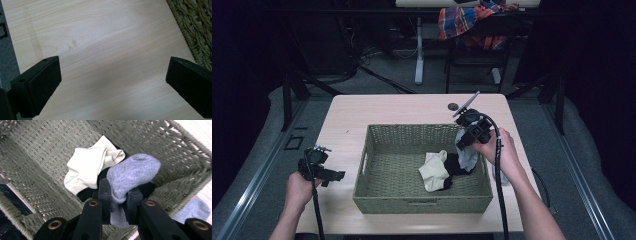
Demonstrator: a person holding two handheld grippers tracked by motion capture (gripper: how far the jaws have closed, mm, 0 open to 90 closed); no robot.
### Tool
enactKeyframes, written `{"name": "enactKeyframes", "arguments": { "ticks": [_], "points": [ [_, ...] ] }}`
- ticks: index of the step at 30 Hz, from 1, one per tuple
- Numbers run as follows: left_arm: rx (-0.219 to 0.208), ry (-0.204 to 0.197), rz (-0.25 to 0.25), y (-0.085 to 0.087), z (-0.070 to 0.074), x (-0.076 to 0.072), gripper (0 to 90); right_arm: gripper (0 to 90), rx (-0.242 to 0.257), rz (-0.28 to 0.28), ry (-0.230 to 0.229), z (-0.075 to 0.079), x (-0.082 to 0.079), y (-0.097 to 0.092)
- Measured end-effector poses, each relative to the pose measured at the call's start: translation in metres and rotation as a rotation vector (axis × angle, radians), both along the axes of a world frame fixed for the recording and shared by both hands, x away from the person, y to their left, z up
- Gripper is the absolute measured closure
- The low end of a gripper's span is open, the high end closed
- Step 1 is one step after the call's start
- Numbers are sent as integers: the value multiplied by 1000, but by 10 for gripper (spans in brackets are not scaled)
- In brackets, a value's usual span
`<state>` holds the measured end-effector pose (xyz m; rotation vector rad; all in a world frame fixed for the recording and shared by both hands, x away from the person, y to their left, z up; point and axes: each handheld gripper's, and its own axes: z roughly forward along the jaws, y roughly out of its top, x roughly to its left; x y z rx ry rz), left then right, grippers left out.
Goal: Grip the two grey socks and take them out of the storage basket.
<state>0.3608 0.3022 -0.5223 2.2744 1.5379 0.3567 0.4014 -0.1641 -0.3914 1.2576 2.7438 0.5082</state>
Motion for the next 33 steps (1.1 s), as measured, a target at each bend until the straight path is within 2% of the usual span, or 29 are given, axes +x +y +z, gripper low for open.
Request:
{"name": "enactKeyframes", "arguments": {
  "ticks": [3,4,6,14,23,31,33],
  "points": [
    [0,1,0,0,0,0,2,789,15,-3,-19,8,-2,-5],
    [0,0,0,0,0,0,2,790,37,-10,-25,10,-4,-6],
    [0,1,0,0,0,0,2,791,30,-8,-33,15,-5,-8],
    [1,1,0,0,0,0,2,796,66,-32,-63,33,-10,-25],
    [-1,-1,0,0,0,0,2,796,64,-84,-95,48,-14,-52],
    [-3,-4,-1,0,0,0,2,796,56,-134,-103,48,-12,-75],
    [-6,-3,-1,1,0,0,2,797,51,-163,-99,45,-9,-84]
  ]
}}
